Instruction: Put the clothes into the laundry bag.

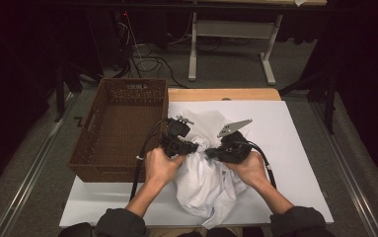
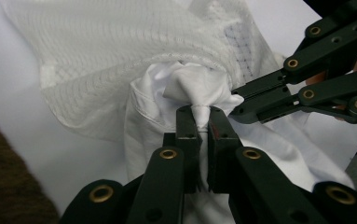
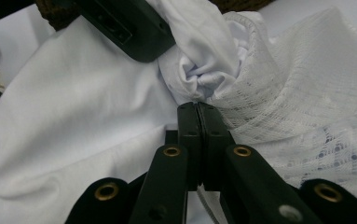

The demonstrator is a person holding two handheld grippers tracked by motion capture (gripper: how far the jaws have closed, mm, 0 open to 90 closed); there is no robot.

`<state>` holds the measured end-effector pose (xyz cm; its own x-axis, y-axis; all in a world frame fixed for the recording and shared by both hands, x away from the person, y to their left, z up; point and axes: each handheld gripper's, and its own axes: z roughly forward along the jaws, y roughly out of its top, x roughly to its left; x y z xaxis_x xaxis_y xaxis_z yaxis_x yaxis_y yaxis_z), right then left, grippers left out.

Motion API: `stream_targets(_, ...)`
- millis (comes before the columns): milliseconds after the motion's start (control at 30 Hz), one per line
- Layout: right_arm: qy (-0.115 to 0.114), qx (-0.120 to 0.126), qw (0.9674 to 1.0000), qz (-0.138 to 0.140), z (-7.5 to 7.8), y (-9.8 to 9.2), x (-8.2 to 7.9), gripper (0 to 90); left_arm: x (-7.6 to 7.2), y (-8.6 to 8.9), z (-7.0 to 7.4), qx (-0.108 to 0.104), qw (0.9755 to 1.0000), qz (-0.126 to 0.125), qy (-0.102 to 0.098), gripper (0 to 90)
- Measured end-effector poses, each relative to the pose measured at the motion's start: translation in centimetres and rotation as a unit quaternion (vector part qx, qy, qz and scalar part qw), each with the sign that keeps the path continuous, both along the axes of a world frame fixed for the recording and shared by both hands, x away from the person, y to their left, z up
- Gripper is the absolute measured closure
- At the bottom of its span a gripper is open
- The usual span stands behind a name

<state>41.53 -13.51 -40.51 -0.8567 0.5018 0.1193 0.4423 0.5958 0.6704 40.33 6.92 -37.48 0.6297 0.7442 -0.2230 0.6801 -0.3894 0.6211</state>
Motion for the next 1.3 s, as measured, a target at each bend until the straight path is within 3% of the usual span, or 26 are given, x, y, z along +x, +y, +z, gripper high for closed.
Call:
stream_targets(100, -0.004, -0.002, 1.0, -0.004, 0.0, 0.0, 0.1, 90.0, -0.1, -0.3, -0.5, -0.003, 0.9999, -0.013, -0.001, 85.5)
stream_targets(233, -0.006, -0.003, 0.9997, -0.023, -0.3, -1.1, 0.7, 90.0, 0.1, -2.0, -2.0, 0.003, 0.9993, -0.036, 0.004, 85.6)
stream_targets(400, -0.009, 0.024, 0.9986, -0.046, 0.1, -2.5, 1.1, 90.0, 0.5, -5.1, -4.2, 0.034, 0.9963, -0.078, 0.018, 85.7)
stream_targets(533, -0.005, 0.041, 0.9985, -0.036, 0.5, -2.7, 0.7, 90.0, 1.7, -6.8, -5.7, 0.042, 0.9971, -0.063, 0.01, 85.7)
stream_targets(600, -0.004, 0.039, 0.9987, -0.032, 0.4, -3.0, 0.5, 90.0, 2.6, -6.9, -6.3, 0.039, 0.9984, -0.041, -0.004, 85.4)
stream_targets(700, 0.005, 0.032, 0.9983, -0.049, -0.3, -3.9, 0.4, 90.0, 3.3, -6.8, -6.8, 0.036, 0.999, -0.021, -0.017, 82.8)
stream_targets(800, 0.018, 0.018, 0.9978, -0.061, -1.5, -4.7, 0.6, 90.0, 3.2, -6.6, -6.6, 0.049, 0.9986, -0.018, -0.012, 72.4)
stream_targets(867, 0.014, 0.005, 0.9977, -0.066, -2.2, -4.8, 0.6, 90.0, 2.8, -6.1, -6.0, 0.059, 0.9981, -0.02, 0.003, 61.6)
stream_targets(1000, 0.02, -0.003, 0.9973, -0.071, -3.1, -5.0, 1.1, 90.0, 1.5, -4.6, -4.4, 0.072, 0.9972, -0.022, 0.009, 49.6)
stream_targets(1133, 0.016, -0.011, 0.9972, -0.073, -3.2, -4.9, 1.3, 90.0, 0.9, -3.6, -4.1, 0.085, 0.9959, -0.016, 0.025, 45.0)
stream_targets(1300, 0.015, -0.012, 0.997, -0.075, -3.2, -5.0, 1.5, 90.0, 1.6, -3.5, -5.9, 0.075, 0.9956, -0.001, 0.055, 45.5)
